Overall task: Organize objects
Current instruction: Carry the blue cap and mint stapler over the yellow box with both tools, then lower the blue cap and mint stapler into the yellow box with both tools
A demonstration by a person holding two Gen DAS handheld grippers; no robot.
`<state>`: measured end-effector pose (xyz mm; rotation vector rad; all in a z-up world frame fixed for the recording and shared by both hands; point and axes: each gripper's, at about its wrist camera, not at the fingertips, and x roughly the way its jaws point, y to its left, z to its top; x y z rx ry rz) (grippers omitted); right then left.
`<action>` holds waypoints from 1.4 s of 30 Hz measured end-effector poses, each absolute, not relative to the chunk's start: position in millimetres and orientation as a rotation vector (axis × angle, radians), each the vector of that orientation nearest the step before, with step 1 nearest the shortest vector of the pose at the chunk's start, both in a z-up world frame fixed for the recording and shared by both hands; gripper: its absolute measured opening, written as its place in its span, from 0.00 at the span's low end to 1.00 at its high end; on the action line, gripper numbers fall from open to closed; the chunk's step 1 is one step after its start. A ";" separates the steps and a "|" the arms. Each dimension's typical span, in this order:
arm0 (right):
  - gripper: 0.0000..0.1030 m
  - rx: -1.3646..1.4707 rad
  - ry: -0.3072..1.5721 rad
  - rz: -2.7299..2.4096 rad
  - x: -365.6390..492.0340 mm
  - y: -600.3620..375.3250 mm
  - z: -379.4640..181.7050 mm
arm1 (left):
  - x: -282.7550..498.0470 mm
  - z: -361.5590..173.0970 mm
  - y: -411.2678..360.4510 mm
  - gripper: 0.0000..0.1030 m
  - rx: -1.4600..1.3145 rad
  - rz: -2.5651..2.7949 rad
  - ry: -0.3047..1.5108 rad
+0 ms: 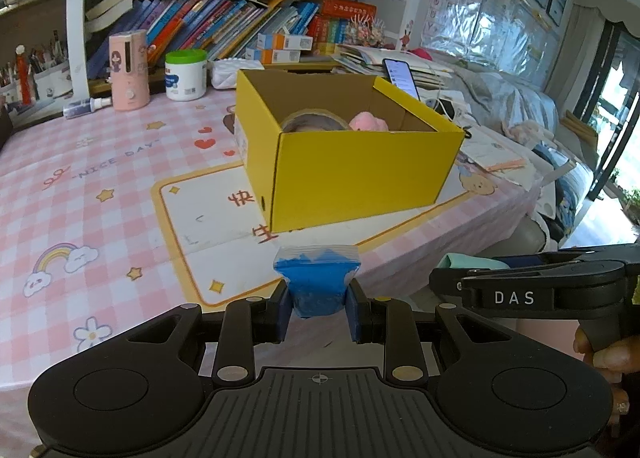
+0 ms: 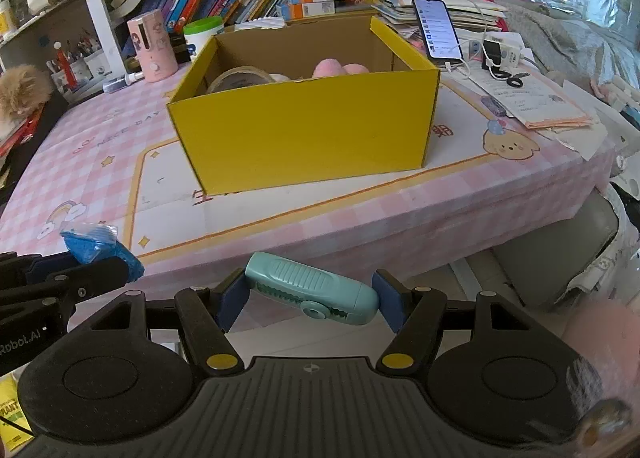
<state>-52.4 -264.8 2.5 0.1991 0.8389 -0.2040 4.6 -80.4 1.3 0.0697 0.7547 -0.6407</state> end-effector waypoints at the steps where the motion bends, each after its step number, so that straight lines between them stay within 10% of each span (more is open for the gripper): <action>1: 0.63 0.198 0.840 -0.203 -50.7 -267.9 2.8 | 5.9 1.2 -83.5 0.25 0.068 -0.639 0.755; 25: 0.63 0.035 0.602 -0.120 41.9 -349.9 52.8 | 77.1 43.8 -166.9 0.25 0.086 -0.548 0.560; 42: 0.64 -0.047 0.780 0.110 127.9 -362.8 13.3 | 119.6 14.3 -201.6 0.26 0.117 -0.425 0.698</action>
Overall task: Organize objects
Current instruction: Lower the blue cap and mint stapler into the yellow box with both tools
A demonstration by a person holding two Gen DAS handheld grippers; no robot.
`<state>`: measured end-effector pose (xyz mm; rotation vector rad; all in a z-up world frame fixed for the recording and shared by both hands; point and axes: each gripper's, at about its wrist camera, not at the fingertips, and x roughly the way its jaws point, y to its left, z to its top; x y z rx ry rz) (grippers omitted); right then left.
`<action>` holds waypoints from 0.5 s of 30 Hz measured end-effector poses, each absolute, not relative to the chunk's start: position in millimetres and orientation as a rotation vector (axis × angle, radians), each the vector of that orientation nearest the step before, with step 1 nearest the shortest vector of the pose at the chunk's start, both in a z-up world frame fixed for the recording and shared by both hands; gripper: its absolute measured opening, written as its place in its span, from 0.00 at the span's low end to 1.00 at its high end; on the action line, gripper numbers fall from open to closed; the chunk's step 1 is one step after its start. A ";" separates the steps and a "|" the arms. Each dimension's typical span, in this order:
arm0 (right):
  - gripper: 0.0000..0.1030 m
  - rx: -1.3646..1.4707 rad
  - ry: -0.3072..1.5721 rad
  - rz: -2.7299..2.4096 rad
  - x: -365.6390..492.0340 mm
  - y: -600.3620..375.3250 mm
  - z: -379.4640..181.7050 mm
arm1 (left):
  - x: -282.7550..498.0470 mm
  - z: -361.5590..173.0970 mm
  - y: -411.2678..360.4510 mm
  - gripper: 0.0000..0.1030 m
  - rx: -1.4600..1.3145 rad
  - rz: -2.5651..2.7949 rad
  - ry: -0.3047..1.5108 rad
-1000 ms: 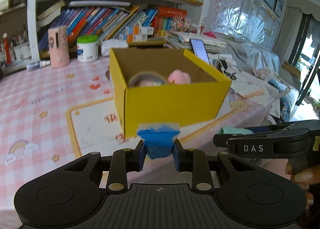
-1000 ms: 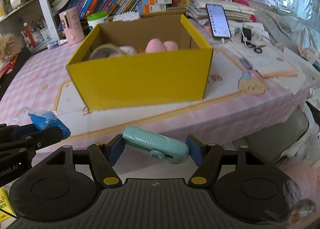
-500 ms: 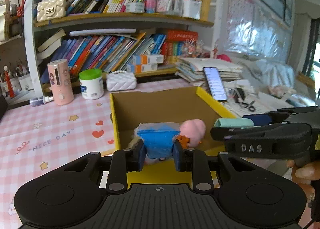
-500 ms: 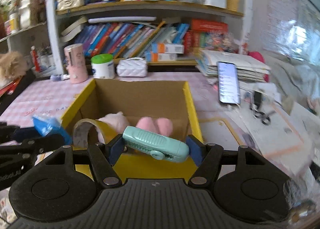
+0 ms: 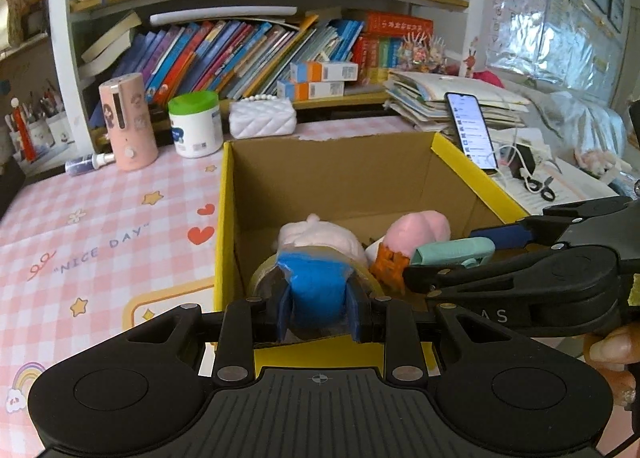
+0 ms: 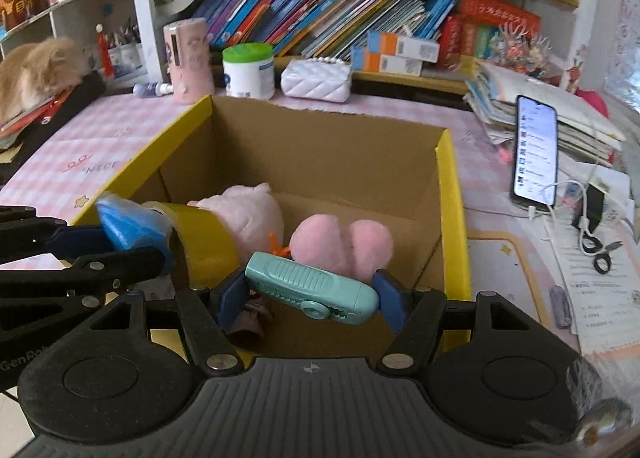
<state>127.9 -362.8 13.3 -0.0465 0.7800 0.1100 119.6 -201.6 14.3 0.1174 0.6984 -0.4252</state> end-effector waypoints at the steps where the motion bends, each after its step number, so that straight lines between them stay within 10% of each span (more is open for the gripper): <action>1: 0.64 -0.048 0.785 0.118 130.1 -363.1 12.3 | 120.2 13.8 -202.0 0.26 0.118 -0.421 0.698; 15: 0.63 0.053 0.885 0.232 153.1 -372.8 -0.8 | 107.2 16.8 -195.8 0.68 0.071 -0.374 0.655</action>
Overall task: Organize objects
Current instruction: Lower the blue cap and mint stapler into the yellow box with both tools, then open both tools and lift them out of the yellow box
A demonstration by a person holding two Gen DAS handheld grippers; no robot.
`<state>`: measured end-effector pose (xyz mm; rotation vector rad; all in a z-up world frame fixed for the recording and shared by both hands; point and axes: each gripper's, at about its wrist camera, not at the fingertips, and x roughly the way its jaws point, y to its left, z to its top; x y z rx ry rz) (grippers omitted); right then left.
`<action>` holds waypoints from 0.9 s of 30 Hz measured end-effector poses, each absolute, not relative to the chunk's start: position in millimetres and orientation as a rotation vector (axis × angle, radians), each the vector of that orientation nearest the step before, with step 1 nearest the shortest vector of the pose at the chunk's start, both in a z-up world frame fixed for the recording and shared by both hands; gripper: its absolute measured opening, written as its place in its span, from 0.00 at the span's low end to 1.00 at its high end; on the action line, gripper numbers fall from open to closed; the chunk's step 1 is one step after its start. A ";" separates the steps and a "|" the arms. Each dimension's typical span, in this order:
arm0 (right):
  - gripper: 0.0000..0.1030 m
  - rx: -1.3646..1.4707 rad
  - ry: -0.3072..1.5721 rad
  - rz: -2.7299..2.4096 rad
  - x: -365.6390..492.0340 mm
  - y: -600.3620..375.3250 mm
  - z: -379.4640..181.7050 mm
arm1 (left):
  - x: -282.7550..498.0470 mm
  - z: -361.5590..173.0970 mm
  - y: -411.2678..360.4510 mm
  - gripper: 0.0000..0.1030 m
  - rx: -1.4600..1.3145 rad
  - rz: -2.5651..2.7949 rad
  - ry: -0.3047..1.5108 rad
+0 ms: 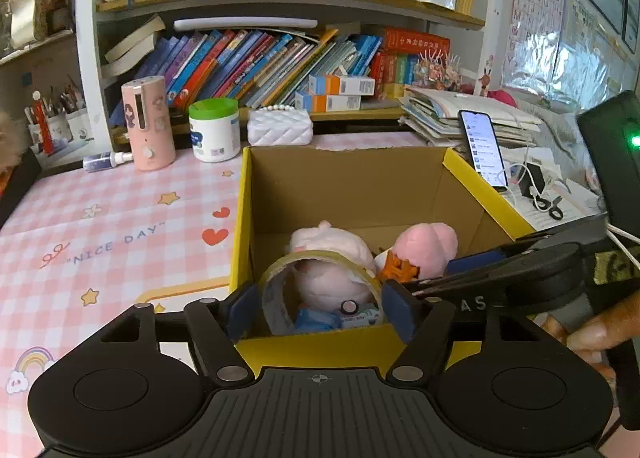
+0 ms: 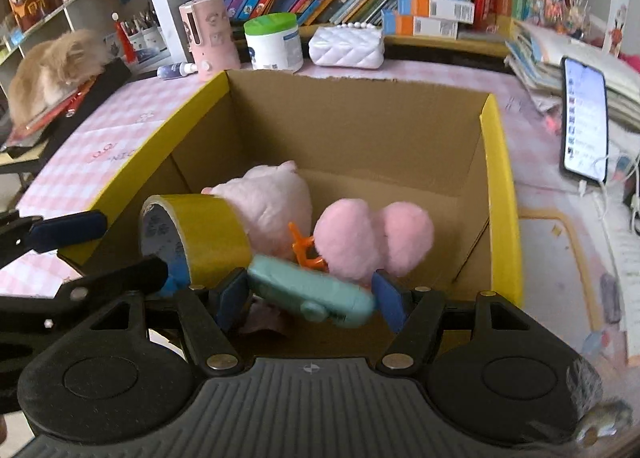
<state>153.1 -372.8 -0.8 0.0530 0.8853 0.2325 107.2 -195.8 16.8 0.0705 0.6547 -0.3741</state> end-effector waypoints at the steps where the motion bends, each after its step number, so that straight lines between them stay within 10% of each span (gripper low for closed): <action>1: 0.64 0.058 0.886 0.235 153.0 -373.2 -1.2 | 105.5 17.3 -195.3 0.69 0.067 -0.373 0.650; 27: 0.94 0.086 0.661 -0.026 59.6 -320.3 42.7 | 32.3 42.7 -101.7 0.93 -0.028 -0.140 0.571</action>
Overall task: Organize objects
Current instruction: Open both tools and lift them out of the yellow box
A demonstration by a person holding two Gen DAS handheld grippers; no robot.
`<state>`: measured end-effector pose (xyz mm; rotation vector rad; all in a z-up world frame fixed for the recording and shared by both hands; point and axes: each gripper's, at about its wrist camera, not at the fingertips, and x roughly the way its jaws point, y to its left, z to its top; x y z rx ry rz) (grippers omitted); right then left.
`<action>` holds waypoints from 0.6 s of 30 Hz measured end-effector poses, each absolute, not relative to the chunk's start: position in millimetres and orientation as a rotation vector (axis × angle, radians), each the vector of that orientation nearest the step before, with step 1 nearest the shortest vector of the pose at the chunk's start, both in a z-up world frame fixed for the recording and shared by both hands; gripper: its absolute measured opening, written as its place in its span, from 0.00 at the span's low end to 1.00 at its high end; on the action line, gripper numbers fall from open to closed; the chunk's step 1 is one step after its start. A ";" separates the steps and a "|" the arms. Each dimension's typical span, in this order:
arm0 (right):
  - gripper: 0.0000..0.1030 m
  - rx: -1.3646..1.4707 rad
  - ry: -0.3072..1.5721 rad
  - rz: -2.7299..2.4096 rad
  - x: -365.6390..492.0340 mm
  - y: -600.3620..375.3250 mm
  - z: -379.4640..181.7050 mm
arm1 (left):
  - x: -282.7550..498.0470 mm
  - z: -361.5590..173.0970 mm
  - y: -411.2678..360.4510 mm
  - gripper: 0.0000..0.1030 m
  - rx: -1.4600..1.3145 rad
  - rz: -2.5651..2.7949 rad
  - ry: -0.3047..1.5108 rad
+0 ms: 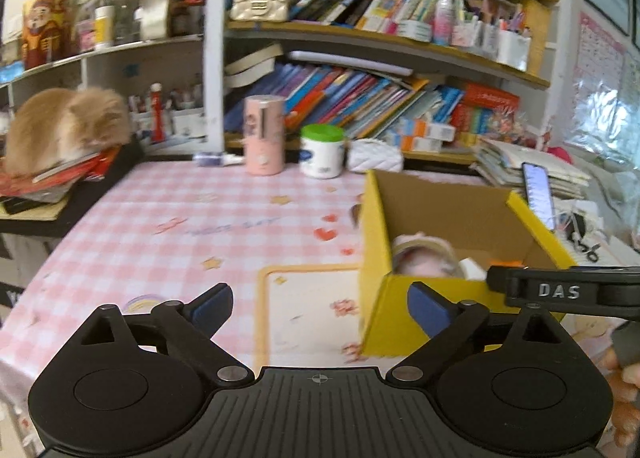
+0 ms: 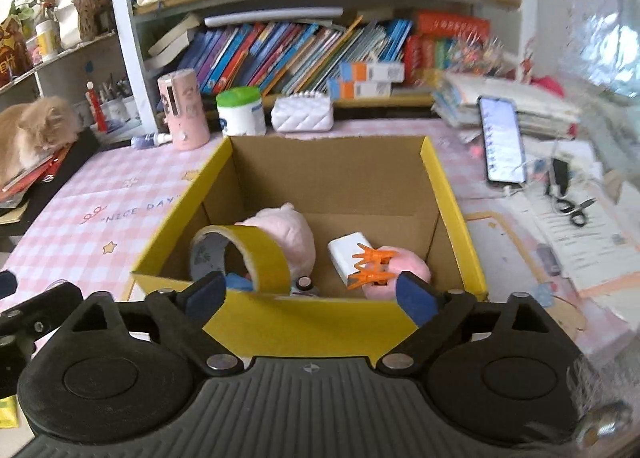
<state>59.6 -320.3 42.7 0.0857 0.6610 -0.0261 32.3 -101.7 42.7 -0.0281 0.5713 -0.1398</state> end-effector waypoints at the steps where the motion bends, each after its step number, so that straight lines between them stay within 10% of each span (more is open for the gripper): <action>1: 0.95 0.084 0.654 -0.038 54.1 -312.4 43.9 | 29.2 42.3 -97.2 0.94 -0.022 -0.124 0.576; 18: 1.00 -0.030 0.657 -0.171 -23.9 -222.8 26.7 | -27.4 21.4 -47.8 0.97 0.101 0.048 0.671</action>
